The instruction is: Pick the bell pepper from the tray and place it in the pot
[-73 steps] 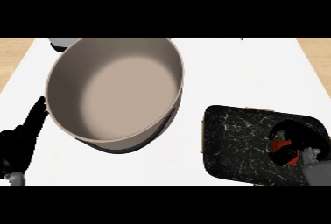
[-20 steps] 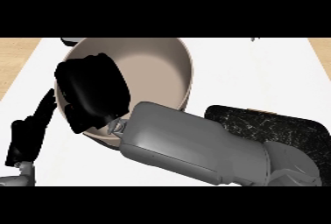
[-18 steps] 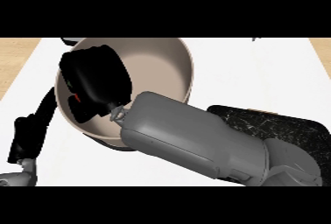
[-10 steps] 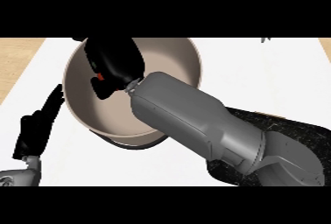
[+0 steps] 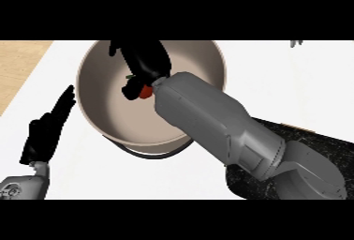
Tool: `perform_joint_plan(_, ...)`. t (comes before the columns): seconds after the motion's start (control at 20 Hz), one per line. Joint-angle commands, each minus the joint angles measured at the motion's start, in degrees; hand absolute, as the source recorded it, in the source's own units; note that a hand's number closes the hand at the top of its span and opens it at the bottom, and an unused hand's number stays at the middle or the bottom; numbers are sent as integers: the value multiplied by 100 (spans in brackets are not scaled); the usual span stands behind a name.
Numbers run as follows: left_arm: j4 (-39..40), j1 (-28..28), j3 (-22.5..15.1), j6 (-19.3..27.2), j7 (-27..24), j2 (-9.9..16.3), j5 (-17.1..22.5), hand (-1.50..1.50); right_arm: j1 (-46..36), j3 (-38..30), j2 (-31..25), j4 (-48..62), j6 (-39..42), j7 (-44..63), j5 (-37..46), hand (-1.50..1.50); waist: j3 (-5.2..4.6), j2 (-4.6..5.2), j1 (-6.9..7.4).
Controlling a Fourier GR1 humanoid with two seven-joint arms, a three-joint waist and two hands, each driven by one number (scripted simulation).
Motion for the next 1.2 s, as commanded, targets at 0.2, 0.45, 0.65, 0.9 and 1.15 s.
perform_joint_plan(0.2, 215, -138, -53, 33, -19, -126, -56, 0, -26, -142, 0, 196, 34, -648, -772, -150, 0, -6, 43)
perform_joint_plan(0.45, 171, -231, 106, -17, 21, 9, 23, 0, 340, -963, 0, -308, -928, -1790, -1471, -150, 25, 1, 19)
perform_joint_plan(0.65, 118, -22, 28, -42, -85, -14, -32, 0, 459, -1373, 0, -431, -851, -2163, -2239, -150, 17, -46, -23)
perform_joint_plan(0.9, -74, 159, 199, 6, 68, 26, 54, 0, 587, -1510, 0, -153, -97, -2691, -2940, -150, 17, -112, -222)
perform_joint_plan(1.15, 277, -42, 472, -18, 168, 135, 128, 0, 621, -1673, 0, 147, 767, -3062, -3326, -150, 16, -152, -539)
